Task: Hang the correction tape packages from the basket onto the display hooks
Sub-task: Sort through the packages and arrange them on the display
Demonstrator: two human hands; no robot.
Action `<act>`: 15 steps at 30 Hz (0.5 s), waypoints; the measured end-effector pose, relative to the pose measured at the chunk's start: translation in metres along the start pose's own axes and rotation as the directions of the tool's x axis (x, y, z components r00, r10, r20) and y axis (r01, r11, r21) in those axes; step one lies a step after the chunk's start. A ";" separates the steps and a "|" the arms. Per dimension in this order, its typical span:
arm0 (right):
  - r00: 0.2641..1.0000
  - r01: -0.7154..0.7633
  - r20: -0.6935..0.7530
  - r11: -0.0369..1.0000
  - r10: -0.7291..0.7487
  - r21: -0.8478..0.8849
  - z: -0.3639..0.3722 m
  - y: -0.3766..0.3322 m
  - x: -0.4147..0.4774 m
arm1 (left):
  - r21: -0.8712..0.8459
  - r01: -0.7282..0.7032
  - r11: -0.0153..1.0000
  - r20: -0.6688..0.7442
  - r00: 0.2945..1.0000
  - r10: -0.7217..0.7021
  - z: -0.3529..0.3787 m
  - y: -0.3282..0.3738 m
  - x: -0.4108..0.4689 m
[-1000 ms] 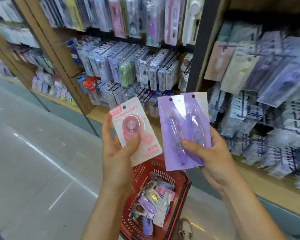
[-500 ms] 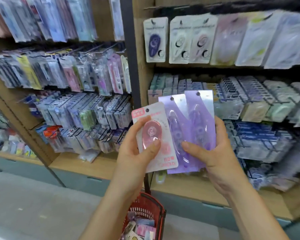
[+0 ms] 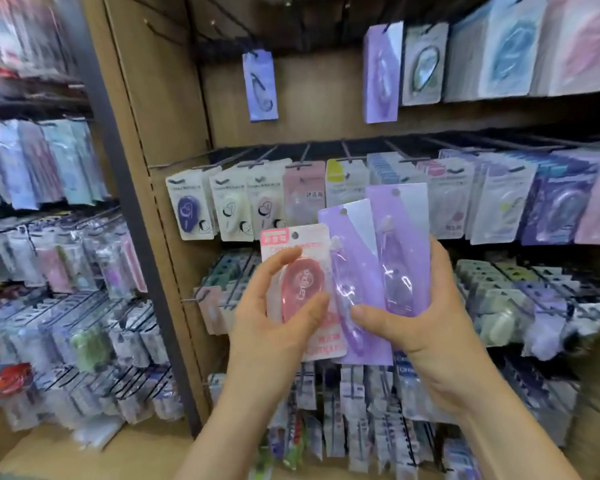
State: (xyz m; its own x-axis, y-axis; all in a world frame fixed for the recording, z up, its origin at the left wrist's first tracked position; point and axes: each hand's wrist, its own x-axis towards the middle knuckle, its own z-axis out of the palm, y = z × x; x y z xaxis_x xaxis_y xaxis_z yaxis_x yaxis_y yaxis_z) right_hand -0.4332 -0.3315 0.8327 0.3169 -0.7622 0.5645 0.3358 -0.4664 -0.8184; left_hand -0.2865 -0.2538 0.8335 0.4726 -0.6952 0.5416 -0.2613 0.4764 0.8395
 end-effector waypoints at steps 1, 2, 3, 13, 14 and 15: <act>0.999 0.031 -0.007 1.000 -0.031 0.001 -0.008 -0.006 0.008 | 0.003 -0.027 1.000 0.004 1.000 0.027 0.010 0.006 0.008; 0.998 0.068 -0.018 0.998 -0.068 -0.012 -0.014 -0.012 0.016 | 0.012 -0.057 0.998 0.013 0.998 0.057 0.018 0.012 0.016; 0.994 0.106 -0.029 0.994 -0.107 -0.036 -0.018 -0.019 0.024 | 0.015 -0.085 0.996 0.023 0.996 0.085 0.025 0.018 0.025; 0.910 0.408 -0.008 0.899 -0.415 -0.162 -0.039 -0.069 0.120 | -0.110 -0.277 0.955 0.013 0.960 0.280 0.065 0.065 0.120; 0.913 0.401 -0.015 0.904 -0.407 -0.148 -0.039 -0.067 0.131 | -0.097 -0.296 0.950 0.002 0.955 0.297 0.067 0.065 0.129; 0.916 0.394 -0.026 0.909 -0.400 -0.135 -0.040 -0.065 0.140 | -0.087 -0.309 0.947 0.003 0.951 0.310 0.070 0.064 0.140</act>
State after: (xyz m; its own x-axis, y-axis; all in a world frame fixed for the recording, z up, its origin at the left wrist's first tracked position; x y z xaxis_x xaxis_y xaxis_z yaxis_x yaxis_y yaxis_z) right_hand -0.4459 -0.4256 0.9602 0.1331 -0.5230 0.8419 0.3101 -0.7848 -0.5366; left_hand -0.2960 -0.3580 0.9656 0.3657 -0.5148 0.7754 -0.3201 0.7127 0.6241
